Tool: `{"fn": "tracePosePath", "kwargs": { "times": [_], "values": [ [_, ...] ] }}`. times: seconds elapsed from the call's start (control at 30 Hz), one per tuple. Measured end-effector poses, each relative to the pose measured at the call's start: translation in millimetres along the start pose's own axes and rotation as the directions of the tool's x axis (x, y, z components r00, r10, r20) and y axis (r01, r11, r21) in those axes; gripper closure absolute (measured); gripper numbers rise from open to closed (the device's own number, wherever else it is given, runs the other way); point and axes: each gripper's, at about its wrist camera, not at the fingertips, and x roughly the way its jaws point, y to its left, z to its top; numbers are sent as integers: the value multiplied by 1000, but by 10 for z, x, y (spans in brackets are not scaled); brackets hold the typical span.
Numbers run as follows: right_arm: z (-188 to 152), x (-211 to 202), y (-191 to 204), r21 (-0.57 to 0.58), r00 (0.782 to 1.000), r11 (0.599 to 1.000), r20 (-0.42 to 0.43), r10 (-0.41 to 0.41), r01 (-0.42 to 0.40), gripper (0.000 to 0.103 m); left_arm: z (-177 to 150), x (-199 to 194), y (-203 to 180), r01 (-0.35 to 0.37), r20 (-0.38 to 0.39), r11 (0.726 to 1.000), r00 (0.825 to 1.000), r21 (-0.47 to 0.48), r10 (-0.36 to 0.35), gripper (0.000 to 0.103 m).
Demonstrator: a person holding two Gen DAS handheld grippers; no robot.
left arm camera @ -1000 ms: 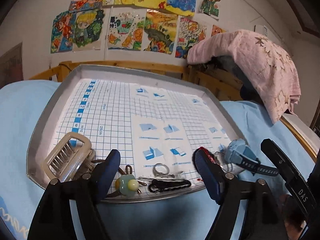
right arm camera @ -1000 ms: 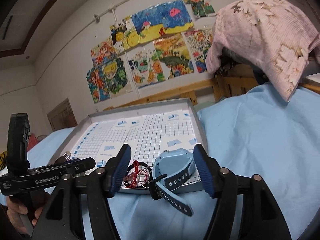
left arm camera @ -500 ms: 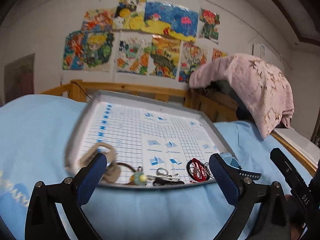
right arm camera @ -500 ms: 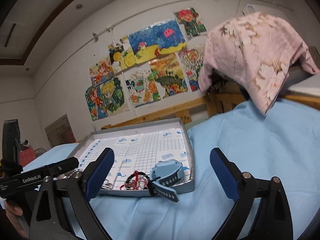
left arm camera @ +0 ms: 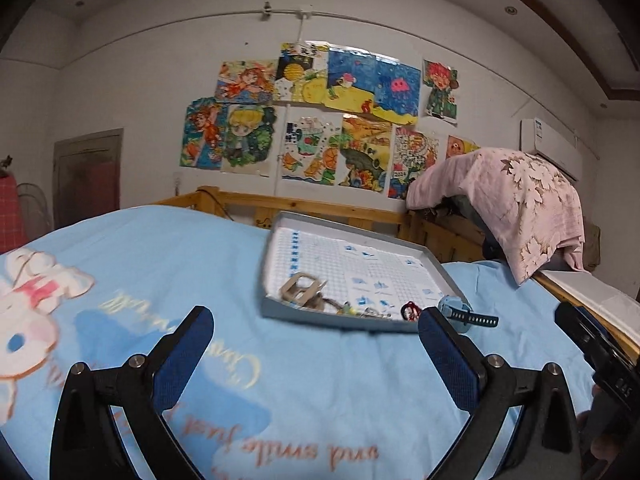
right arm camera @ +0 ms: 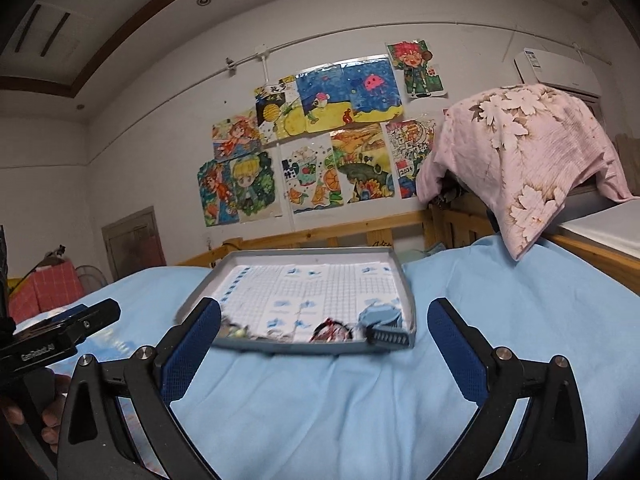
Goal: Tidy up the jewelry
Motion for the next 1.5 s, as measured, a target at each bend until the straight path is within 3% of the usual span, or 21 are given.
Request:
{"fn": "tracePosePath", "kwargs": {
  "times": [0.2,0.43,1.5],
  "values": [
    [-37,-459,218,-35,1000,999,-8,3,-3,2,-135,-391,145,-19,11,1000,1000,7,19,0],
    [-144,-690,368,-71,1000,997,-15,-8,7,2,-245,-533,271,-29,9,1000,1000,-10,29,0],
    [-215,-536,379,-69,999,998,-51,5,-9,2,-331,-488,263,-23,5,1000,1000,9,23,0]
  ]
}}
